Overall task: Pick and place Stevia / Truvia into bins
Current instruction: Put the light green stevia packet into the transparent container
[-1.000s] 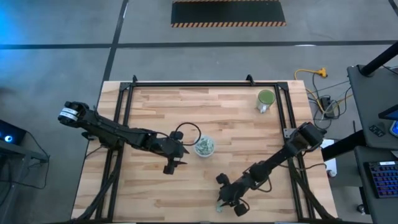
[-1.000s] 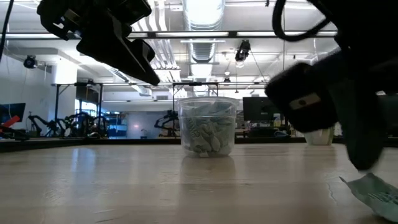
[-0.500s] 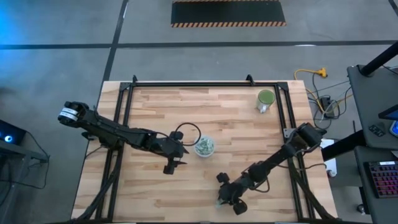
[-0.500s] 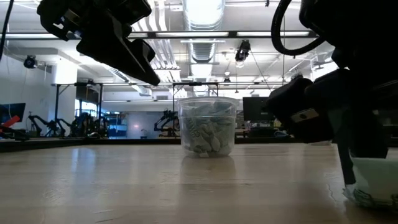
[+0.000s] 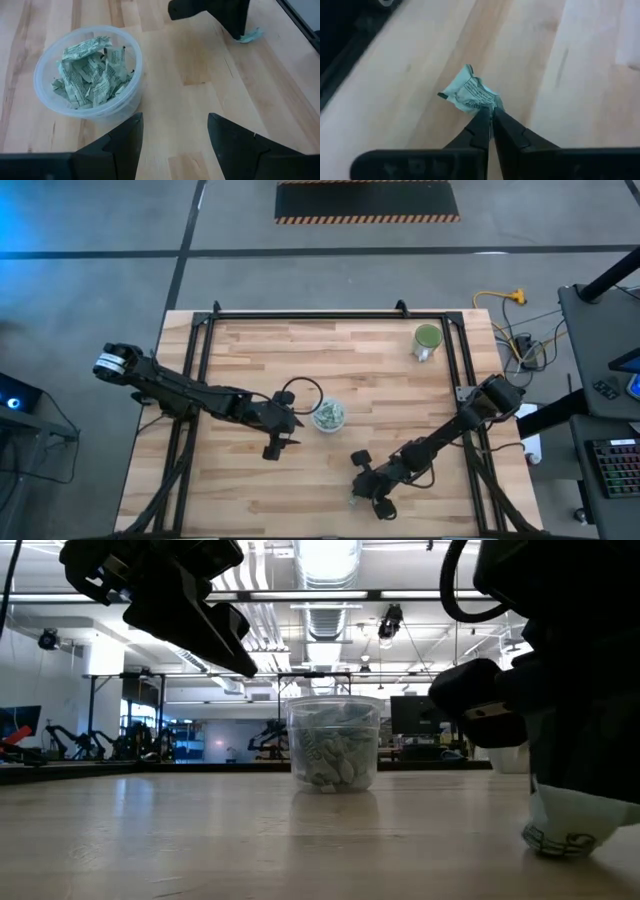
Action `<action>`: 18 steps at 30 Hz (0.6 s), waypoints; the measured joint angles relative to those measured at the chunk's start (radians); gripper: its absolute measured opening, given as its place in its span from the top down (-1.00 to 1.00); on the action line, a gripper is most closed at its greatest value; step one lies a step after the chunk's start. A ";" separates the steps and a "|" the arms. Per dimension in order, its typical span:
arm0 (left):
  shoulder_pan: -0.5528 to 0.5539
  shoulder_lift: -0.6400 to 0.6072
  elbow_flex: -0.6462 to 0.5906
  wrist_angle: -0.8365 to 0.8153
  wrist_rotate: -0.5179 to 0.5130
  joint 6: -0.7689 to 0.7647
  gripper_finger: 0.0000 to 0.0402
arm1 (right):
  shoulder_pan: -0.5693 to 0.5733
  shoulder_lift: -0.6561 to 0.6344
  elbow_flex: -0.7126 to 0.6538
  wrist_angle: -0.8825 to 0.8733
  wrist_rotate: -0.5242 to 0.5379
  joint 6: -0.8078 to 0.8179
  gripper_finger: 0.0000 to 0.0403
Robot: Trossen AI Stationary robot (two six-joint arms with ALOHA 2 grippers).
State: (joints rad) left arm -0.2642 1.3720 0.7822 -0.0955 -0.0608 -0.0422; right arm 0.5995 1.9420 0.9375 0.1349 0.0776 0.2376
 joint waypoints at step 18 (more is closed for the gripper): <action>0.000 0.000 0.000 -0.003 0.000 0.005 -0.02 | -0.056 -0.306 0.006 -0.232 0.663 -0.200 0.96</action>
State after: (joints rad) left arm -0.2642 1.3720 0.7822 -0.0985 -0.0608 -0.0368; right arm 0.5439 1.6356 0.9432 -0.0966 0.7405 0.0379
